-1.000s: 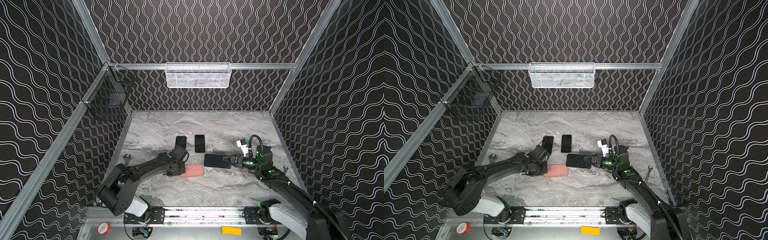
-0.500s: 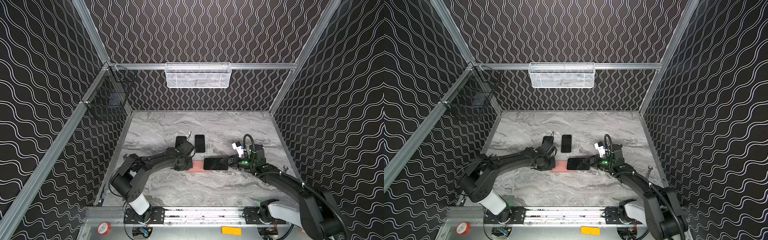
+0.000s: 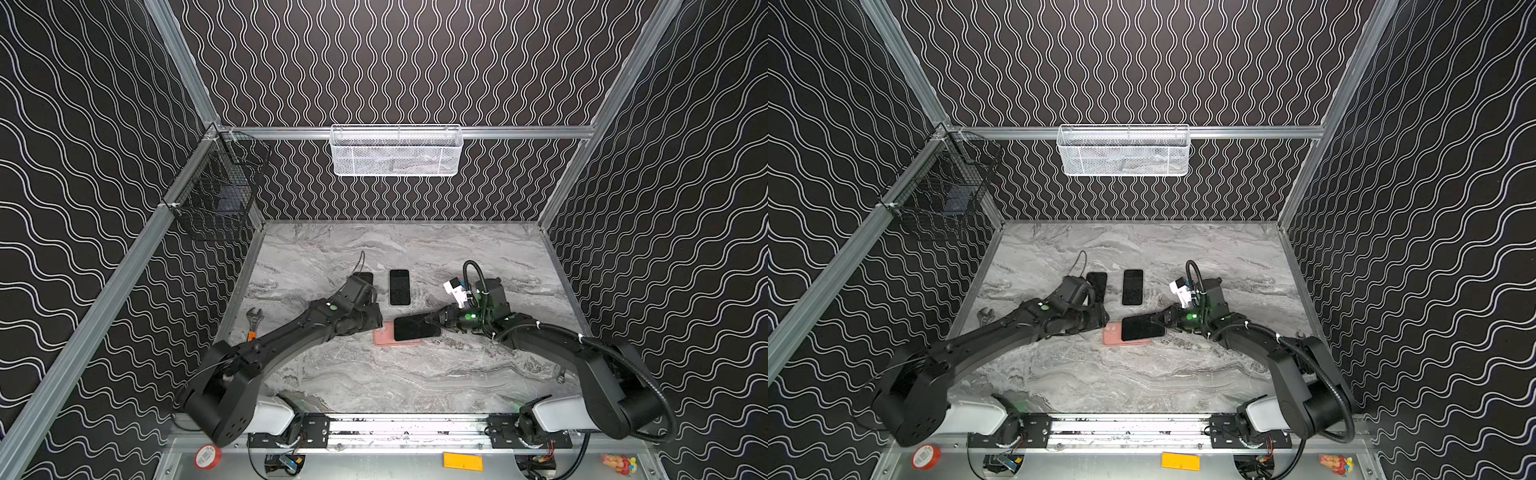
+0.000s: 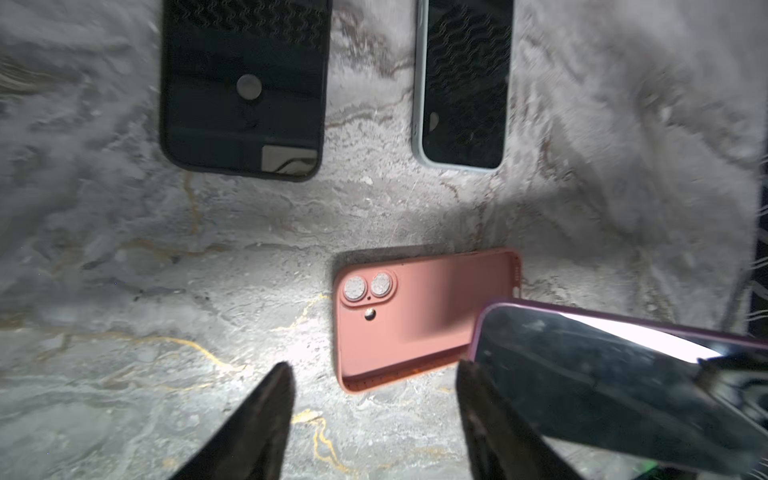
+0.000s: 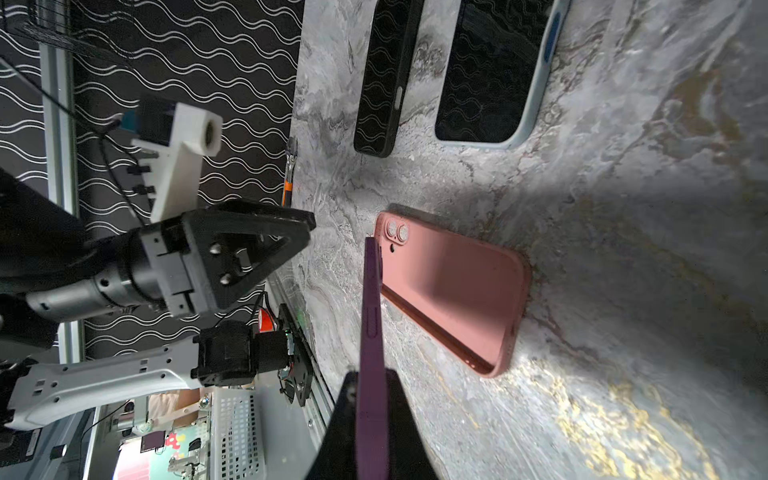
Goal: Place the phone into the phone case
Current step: 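Lower the phone into the pink case with the right gripper while the left holds it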
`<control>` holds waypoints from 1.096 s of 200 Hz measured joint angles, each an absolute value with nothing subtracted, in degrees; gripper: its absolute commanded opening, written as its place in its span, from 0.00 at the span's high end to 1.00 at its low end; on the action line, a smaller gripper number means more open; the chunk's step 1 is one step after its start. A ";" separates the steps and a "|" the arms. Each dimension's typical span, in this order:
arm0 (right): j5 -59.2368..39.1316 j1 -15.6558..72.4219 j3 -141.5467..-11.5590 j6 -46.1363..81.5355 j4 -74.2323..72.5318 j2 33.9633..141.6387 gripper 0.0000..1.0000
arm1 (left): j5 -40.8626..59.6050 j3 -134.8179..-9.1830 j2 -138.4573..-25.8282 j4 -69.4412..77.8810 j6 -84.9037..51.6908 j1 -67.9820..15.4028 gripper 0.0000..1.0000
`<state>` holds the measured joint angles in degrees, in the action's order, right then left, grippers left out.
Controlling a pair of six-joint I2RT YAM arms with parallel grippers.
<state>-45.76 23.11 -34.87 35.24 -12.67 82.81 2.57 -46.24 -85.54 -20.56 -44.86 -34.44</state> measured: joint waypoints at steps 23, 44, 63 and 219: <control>-45.60 24.27 -37.28 34.89 -12.60 86.89 1.00 | 4.56 -42.68 -82.00 -17.85 -45.58 -32.86 0.18; -45.30 25.89 -39.51 34.24 -12.40 89.58 1.00 | 6.50 -40.42 -81.62 -14.90 -46.46 -32.29 0.18; -45.17 27.57 -41.15 33.87 -12.29 91.39 1.00 | 8.34 -38.02 -82.52 -11.44 -48.07 -32.18 0.18; -39.66 31.14 -45.76 35.33 -11.31 98.74 0.96 | 14.37 -33.63 -90.94 3.88 -54.02 -32.01 0.17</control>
